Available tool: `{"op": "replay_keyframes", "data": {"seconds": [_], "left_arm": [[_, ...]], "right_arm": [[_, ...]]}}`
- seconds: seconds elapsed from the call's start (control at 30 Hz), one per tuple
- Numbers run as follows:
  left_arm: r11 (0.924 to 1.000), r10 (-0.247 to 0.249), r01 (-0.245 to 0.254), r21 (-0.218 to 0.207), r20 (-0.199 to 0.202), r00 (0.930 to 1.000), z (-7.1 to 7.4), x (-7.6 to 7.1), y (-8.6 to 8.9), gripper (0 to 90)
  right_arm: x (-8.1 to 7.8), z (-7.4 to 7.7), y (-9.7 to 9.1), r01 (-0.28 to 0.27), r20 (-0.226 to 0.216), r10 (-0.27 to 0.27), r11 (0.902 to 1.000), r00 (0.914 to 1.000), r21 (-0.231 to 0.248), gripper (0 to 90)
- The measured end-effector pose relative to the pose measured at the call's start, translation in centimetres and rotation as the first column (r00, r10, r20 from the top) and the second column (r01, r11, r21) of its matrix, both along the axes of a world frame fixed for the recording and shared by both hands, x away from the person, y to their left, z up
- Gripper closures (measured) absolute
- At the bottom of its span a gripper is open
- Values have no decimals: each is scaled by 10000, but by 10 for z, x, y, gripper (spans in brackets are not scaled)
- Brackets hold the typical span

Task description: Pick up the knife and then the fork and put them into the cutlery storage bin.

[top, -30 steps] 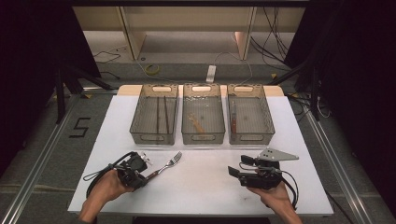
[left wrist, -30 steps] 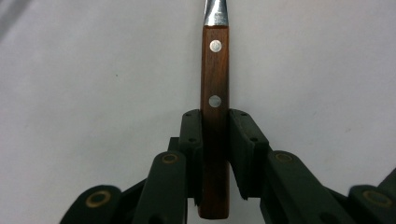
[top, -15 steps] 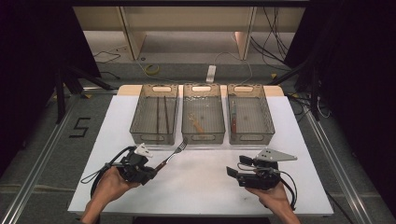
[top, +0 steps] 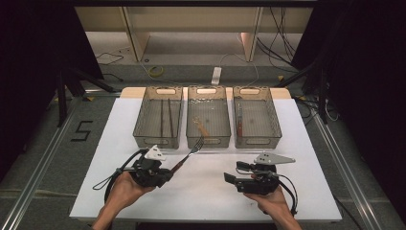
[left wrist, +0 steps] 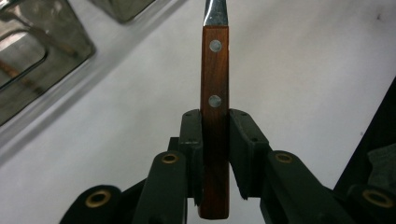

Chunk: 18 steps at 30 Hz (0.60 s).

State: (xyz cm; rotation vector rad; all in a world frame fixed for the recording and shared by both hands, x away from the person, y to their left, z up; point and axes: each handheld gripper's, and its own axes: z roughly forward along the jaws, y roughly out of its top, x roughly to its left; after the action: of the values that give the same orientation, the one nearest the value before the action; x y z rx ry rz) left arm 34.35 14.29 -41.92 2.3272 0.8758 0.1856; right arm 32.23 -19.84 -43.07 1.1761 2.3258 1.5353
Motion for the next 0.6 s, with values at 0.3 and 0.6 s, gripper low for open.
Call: {"op": "replay_keyframes", "data": {"seconds": [0.3,0.6], "left_arm": [[9991,-388,388,-187,-5,9992,5,11,-34,755],[9966,-490,491,-668,22,9988,7,8,-54,755]], "right_arm": [[12,3,19,-32,-607,74,9976,9981,692,323],[24,-1,37,41,-1348,158,9893,9907,1457,346]]}}
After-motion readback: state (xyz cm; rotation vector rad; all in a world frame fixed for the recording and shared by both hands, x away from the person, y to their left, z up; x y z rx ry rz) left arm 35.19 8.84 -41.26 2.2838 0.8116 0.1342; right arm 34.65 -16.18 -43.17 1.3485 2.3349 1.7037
